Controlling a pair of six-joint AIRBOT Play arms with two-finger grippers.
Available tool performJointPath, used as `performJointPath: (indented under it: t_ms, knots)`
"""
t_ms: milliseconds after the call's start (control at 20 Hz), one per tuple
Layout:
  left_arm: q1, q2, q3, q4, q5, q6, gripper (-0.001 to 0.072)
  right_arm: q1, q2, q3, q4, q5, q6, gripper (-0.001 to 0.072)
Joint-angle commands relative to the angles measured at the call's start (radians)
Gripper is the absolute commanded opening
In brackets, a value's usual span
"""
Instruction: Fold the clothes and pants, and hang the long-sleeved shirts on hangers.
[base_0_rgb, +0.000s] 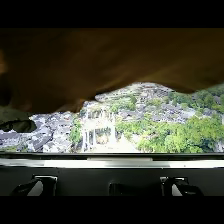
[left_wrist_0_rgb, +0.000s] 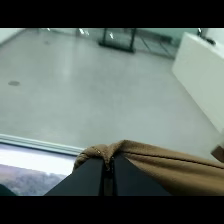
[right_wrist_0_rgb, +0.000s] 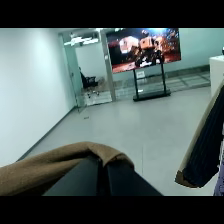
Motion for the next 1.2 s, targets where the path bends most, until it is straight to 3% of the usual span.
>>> performJointPath:
  t_ms: [0, 250, 500, 700, 850, 1000, 1150]
  knots:
    - [0.0, 0.032, -0.011, 0.076, 0.018, -0.043, 0.0012, 0.001, 0.014, -0.011, -0.063, 0.054, 0.107, 0.0019]
    - [-0.001, -0.164, -0.119, -0.048, -0.056, 0.072, 0.0014, 0.001, -0.179, -0.1, 0.05, 0.299, 0.137, 0.002]
    - [-0.044, -0.52, -0.235, -0.108, -0.072, 0.214, 0.0015, 0.001, -0.491, -0.248, 0.091, 0.396, 0.04, 0.002]
    - [-0.092, -0.842, -0.239, -0.108, -0.029, 0.306, 0.0015, 0.001, -0.76, -0.272, 0.09, 0.292, -0.044, 0.002]
    - [-0.101, -1.003, -0.239, -0.109, 0.123, 0.31, 0.0015, 0.001, -0.913, -0.272, 0.069, 0.106, -0.068, 0.002]
    - [-0.1, -1.065, -0.239, -0.108, 0.201, 0.31, 0.0015, 0.001, -0.985, -0.272, 0.065, 0.011, -0.055, 0.002]
    - [-0.088, -1.067, -0.236, -0.108, 0.119, 0.31, 0.0015, 0.001, -0.999, -0.272, 0.064, 0.072, -0.045, 0.002]
